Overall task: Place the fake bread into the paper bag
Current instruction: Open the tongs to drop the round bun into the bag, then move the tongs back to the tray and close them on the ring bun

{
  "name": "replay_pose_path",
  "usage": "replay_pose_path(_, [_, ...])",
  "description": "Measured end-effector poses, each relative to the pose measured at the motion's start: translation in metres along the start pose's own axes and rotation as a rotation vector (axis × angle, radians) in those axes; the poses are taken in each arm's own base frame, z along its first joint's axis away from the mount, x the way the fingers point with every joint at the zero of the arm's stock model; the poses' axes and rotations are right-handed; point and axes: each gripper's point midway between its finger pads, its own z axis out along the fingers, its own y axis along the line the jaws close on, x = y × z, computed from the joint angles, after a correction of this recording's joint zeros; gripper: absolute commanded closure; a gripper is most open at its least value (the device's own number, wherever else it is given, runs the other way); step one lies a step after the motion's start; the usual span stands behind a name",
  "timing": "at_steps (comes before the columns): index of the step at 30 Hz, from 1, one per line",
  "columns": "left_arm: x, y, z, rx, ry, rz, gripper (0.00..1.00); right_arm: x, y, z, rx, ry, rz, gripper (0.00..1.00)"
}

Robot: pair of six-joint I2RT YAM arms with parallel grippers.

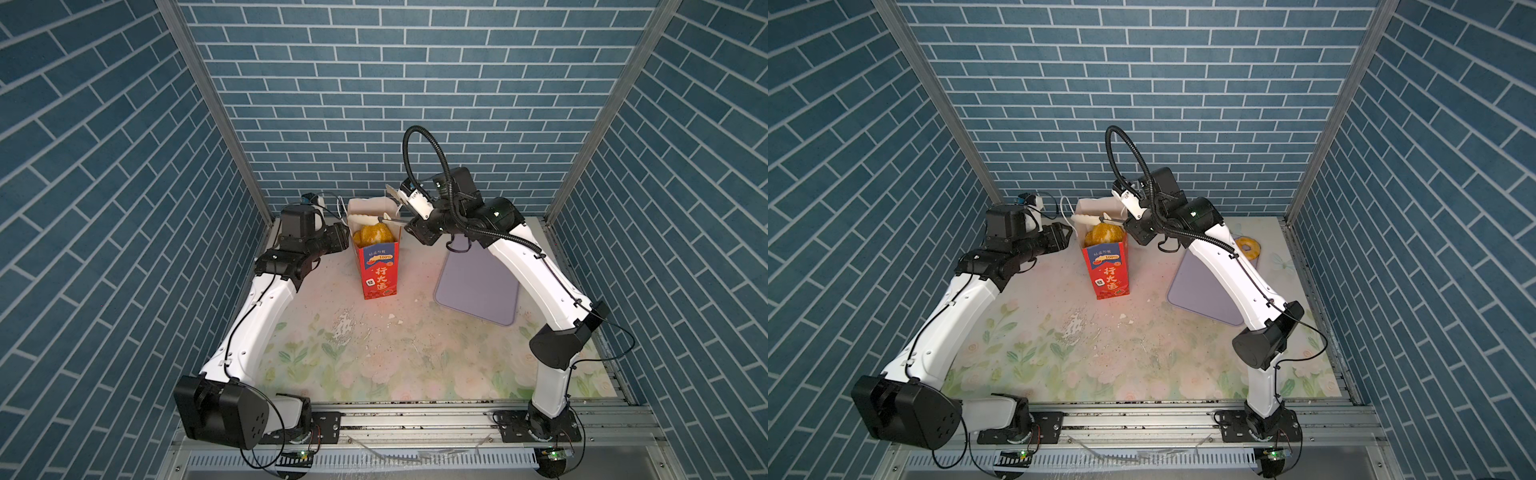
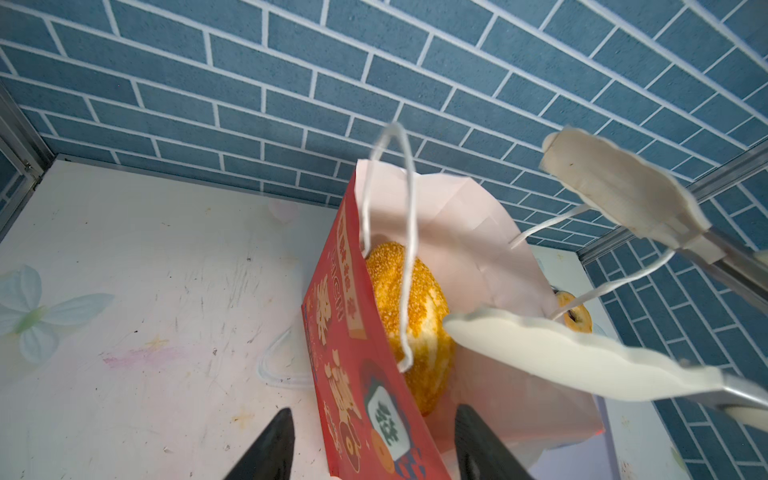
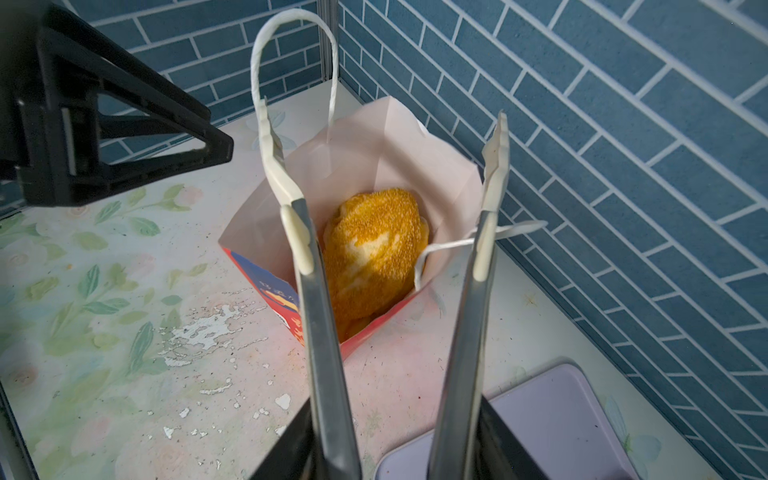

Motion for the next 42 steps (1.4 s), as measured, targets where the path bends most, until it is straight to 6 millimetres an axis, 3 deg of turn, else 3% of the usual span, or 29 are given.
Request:
replay_pose_path(5, [0.000, 0.000, 0.000, 0.000, 0.000, 0.000, 0.37, -0.012, -0.018, -0.022, 0.097, -0.039, -0.005, 0.46])
replay_pose_path(11, [0.000, 0.000, 0.000, 0.000, 0.000, 0.001, 0.37, -0.014, -0.060, -0.074, 0.255, -0.087, 0.033, 0.47])
replay_pose_path(13, [0.000, 0.000, 0.000, 0.000, 0.000, 0.001, 0.37, -0.002, -0.083, -0.093, 0.323, -0.082, 0.075, 0.46])
replay_pose_path(16, [0.000, 0.000, 0.000, 0.000, -0.001, 0.002, 0.37, 0.035, -0.123, -0.117, 0.443, -0.038, 0.173, 0.47])
replay_pose_path(19, [0.000, 0.000, 0.000, 0.000, -0.001, 0.007, 0.37, 0.093, -0.155, -0.128, 0.543, 0.062, 0.279, 0.46])
replay_pose_path(24, [0.001, -0.001, 0.001, 0.006, 0.004, 0.009, 0.37, 0.209, -0.178, -0.106, 0.583, 0.295, 0.455, 0.46])
replay_pose_path(27, [0.002, -0.002, 0.002, 0.012, 0.009, 0.008, 0.37, 0.266, -0.179, -0.085, 0.559, 0.426, 0.536, 0.46])
replay_pose_path(29, [0.003, -0.002, 0.003, 0.013, 0.013, 0.008, 0.37, 0.292, -0.182, -0.072, 0.542, 0.484, 0.581, 0.47])
replay_pose_path(36, [0.003, -0.001, 0.004, 0.009, 0.014, 0.011, 0.37, 0.340, -0.198, -0.033, 0.499, 0.581, 0.647, 0.49])
replay_pose_path(42, [0.003, 0.000, 0.004, 0.002, 0.011, 0.014, 0.37, 0.353, -0.203, -0.011, 0.473, 0.613, 0.653, 0.53])
